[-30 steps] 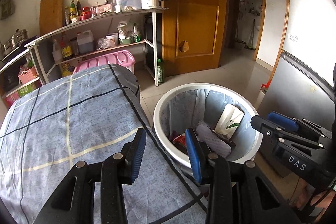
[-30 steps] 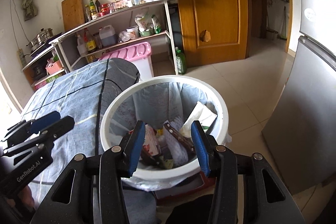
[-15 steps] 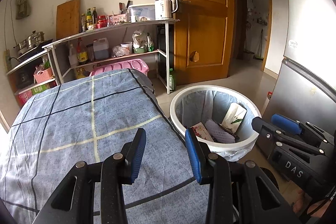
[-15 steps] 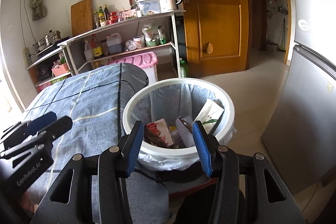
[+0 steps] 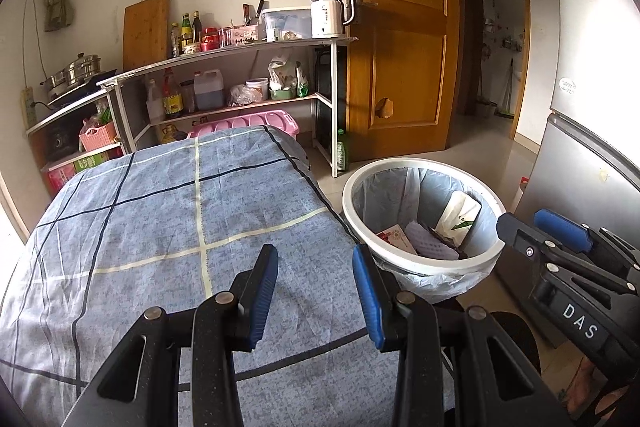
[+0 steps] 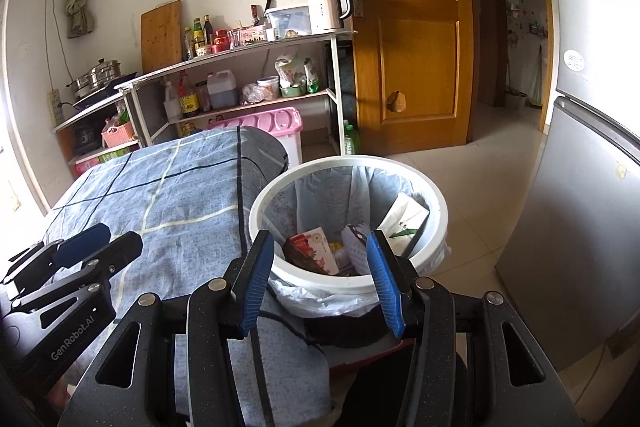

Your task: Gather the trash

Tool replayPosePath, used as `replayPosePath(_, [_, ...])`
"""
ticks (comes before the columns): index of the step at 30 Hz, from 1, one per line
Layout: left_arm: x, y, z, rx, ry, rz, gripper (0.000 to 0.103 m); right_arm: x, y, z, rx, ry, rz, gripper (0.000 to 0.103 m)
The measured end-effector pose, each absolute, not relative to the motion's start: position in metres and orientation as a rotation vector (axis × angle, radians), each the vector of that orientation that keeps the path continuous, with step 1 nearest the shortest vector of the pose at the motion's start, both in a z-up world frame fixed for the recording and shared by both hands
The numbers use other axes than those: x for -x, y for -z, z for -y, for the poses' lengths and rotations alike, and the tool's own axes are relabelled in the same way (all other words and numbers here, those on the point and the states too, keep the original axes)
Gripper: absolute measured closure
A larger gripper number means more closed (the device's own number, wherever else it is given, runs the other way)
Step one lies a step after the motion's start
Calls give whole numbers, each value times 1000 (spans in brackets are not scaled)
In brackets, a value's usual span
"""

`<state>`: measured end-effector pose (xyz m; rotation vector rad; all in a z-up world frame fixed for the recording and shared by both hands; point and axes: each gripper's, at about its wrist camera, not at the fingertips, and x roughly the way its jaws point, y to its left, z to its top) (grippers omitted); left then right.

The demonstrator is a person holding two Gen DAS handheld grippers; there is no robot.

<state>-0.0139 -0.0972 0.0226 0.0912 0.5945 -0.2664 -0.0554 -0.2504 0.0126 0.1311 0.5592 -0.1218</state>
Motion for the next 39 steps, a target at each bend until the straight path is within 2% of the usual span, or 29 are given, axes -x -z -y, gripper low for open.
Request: replayPosePath(39, [12,-17,96,-100,259,-615,64,59,-12,246,-138,115,-558,54])
